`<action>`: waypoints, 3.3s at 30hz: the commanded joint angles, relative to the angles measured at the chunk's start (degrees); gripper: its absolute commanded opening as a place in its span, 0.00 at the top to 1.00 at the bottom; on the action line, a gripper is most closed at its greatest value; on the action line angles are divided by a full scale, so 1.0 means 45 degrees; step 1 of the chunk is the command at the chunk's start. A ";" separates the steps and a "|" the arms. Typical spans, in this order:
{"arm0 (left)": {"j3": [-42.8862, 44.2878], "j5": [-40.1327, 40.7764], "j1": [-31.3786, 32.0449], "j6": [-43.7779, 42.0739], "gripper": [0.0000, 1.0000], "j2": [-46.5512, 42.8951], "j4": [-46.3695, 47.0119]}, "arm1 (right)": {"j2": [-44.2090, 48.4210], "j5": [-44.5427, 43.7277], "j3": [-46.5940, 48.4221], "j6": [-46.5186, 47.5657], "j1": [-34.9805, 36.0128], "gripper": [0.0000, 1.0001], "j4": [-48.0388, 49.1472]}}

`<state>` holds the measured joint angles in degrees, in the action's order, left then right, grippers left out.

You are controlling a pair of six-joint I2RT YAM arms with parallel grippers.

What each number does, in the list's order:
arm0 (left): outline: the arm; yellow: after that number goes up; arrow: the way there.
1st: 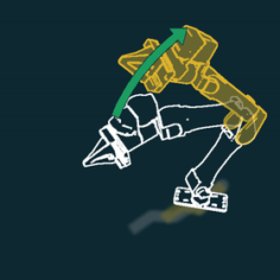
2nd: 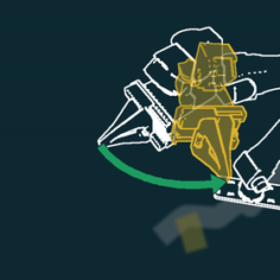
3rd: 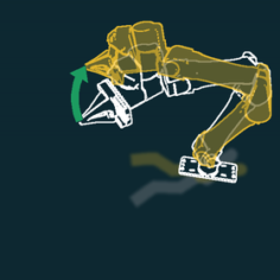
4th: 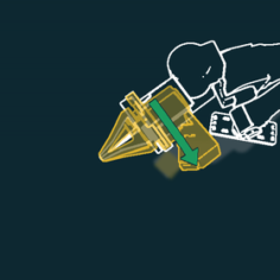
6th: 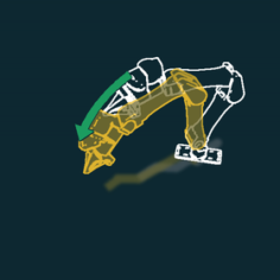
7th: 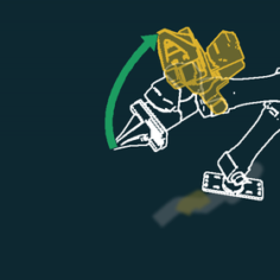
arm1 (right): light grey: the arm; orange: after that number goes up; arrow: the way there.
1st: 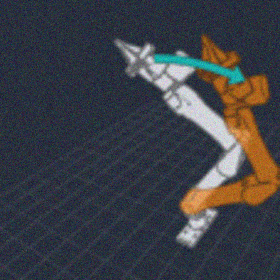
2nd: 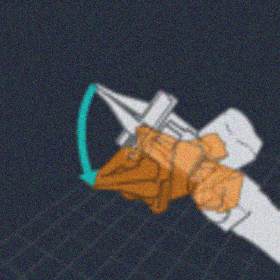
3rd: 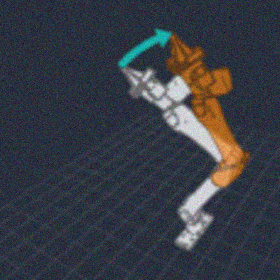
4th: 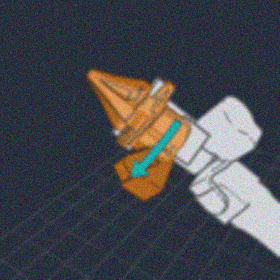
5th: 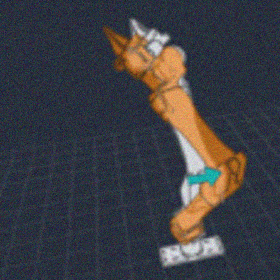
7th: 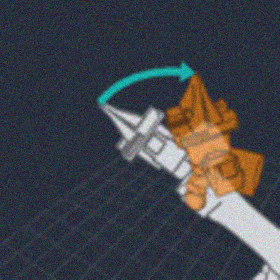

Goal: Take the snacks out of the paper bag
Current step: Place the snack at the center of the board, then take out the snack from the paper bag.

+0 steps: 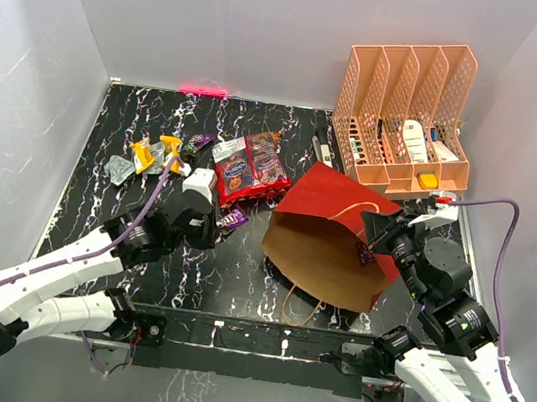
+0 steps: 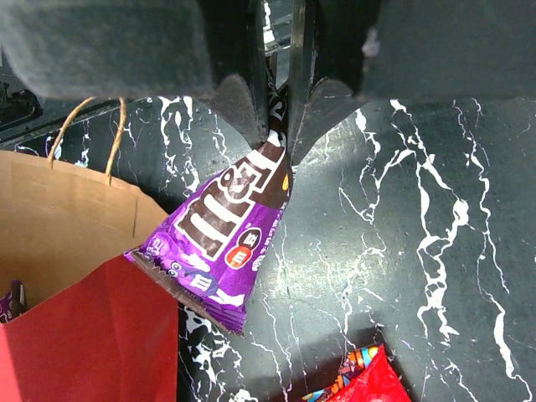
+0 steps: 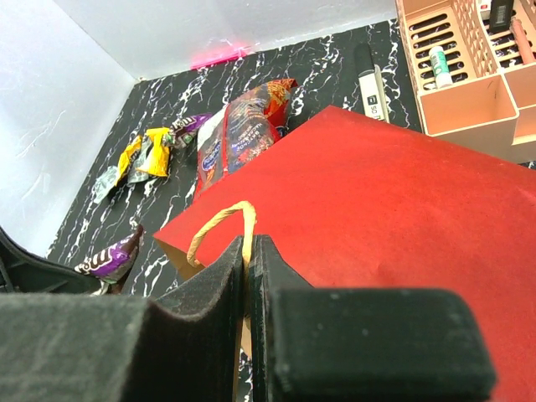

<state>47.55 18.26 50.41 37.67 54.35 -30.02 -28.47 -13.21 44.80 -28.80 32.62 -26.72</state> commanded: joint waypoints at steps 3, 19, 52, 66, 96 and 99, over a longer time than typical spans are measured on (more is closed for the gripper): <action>0.0875 0.1209 -0.0159 -0.0461 1.00 0.0563 -0.1030 | 0.0204 -0.0073 0.0467 0.0148 0.0054 0.93 0.0732; 0.4271 -0.1669 -0.8270 -0.0421 1.00 0.5421 0.2056 | 0.0663 -0.0160 0.0534 -0.0202 0.0046 0.93 0.0217; 0.6082 -0.4299 -1.1434 -0.0713 0.58 1.0560 0.4341 | 0.0547 -0.0212 0.1029 -0.0520 0.0054 0.93 -0.0298; -0.0236 -0.8612 -1.0581 -0.0289 0.25 0.2884 0.6085 | 0.0676 -0.0070 0.0701 -0.0366 0.0053 0.93 0.0148; -0.0932 0.2396 0.7935 -0.4112 0.29 0.4832 1.2230 | -0.0012 0.2717 0.1102 0.0071 0.0045 0.93 0.1183; -0.0649 0.2634 0.7938 -0.5563 0.33 0.6188 1.4281 | -0.0054 0.2766 0.1260 0.0088 0.0055 0.93 0.1069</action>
<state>41.98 23.11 86.06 24.47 77.23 19.31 -29.23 -1.91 47.18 -28.62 32.62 -25.08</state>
